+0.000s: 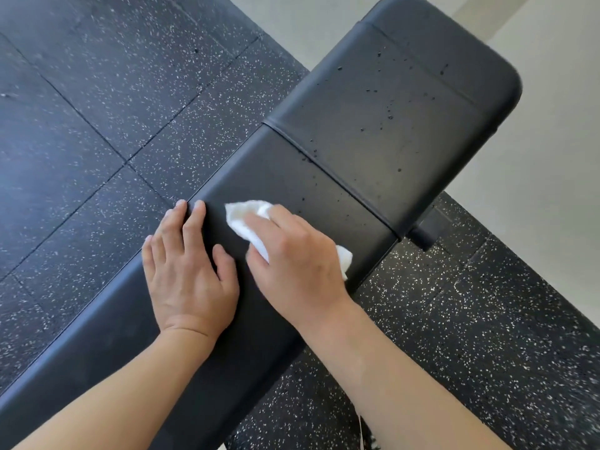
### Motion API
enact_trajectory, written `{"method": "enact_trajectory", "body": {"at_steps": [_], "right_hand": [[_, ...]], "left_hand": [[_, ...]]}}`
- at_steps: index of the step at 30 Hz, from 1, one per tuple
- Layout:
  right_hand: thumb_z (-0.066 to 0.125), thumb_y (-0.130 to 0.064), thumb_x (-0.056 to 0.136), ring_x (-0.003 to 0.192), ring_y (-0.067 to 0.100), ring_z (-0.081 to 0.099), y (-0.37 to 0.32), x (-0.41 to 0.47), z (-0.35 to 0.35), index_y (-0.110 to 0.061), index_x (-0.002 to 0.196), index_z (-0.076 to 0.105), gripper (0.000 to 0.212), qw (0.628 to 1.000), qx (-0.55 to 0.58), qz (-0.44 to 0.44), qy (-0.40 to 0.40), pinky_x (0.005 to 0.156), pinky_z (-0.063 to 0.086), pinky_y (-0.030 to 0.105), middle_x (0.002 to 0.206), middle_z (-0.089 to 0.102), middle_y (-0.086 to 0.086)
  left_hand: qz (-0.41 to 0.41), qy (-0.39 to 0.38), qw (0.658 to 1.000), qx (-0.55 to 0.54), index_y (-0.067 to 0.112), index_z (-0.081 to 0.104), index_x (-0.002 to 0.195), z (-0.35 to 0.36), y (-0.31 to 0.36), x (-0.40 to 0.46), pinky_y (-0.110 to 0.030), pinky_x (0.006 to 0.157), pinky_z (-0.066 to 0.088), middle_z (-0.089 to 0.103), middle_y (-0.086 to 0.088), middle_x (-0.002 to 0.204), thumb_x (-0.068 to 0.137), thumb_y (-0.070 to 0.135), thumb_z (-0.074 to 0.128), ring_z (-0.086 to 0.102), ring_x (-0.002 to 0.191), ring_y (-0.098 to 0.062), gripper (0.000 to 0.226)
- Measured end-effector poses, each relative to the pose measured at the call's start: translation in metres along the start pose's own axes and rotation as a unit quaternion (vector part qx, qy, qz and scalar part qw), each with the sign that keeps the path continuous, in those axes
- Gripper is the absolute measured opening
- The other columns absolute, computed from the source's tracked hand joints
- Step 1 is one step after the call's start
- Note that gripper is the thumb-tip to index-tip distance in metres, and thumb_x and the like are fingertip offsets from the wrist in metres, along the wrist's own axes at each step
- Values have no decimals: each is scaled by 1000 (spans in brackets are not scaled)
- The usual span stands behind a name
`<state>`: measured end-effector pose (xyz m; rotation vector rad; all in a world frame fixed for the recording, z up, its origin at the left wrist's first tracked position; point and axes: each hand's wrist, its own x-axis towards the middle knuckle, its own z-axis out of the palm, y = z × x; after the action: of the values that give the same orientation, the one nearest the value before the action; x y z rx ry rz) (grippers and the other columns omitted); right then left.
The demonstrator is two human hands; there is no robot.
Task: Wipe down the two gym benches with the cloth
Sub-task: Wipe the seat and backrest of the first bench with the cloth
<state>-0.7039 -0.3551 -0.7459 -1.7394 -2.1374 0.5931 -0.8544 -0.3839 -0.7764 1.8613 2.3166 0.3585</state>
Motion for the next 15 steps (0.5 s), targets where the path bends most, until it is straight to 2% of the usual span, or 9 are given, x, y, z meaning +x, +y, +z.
{"method": "enact_trajectory", "body": {"at_steps": [2, 5, 8, 9, 12, 15], "right_hand": [[58, -15, 83, 74, 16, 54, 32, -34, -11, -29, 111, 71, 34, 999, -7, -7, 40, 56, 44, 27, 98, 59, -10], [59, -14, 86, 75, 6, 46, 72, -67, -27, -32, 117, 71, 38, 996, -35, -8, 80, 63, 42, 18, 94, 50, -12], [57, -12, 87, 78, -4, 48, 69, -52, -23, -38, 110, 70, 37, 994, -3, -2, 105, 63, 43, 13, 105, 60, -22], [57, -11, 86, 77, -3, 53, 60, -38, -19, -39, 105, 70, 36, 993, 7, 8, 120, 59, 42, 14, 107, 63, -23], [59, -17, 82, 67, 16, 58, 28, 16, -4, -30, 93, 73, 23, 990, 0, 51, 129, 49, 34, 29, 94, 66, -9], [59, -24, 84, 78, 24, 63, -3, 77, 10, -24, 99, 73, 20, 995, -20, 63, 79, 55, 30, 33, 102, 65, -3]], "left_hand": [[1, 4, 1000, 4, 12, 42, 155, 1, -1, 0, -57, 125, 23, 39, -13, 163, 93, 33, 39, 37, 149, -37, 66], [5, 12, 1000, 5, 12, 44, 154, 1, -2, 0, -59, 124, 25, 41, -13, 161, 93, 33, 41, 39, 148, -38, 65], [5, 11, 1000, 8, 11, 45, 154, 1, -2, -1, -59, 124, 25, 41, -14, 161, 93, 33, 42, 38, 149, -37, 65], [5, 10, 1000, 7, 11, 45, 154, 0, -2, -1, -59, 124, 25, 41, -14, 162, 93, 33, 43, 38, 149, -36, 65], [4, 4, 1000, 9, 11, 45, 154, -1, -1, -1, -59, 125, 25, 41, -14, 162, 93, 33, 43, 37, 150, -36, 65], [7, 2, 1000, 9, 11, 45, 154, 0, -2, 0, -60, 124, 25, 41, -14, 162, 93, 31, 44, 37, 150, -37, 65]]}}
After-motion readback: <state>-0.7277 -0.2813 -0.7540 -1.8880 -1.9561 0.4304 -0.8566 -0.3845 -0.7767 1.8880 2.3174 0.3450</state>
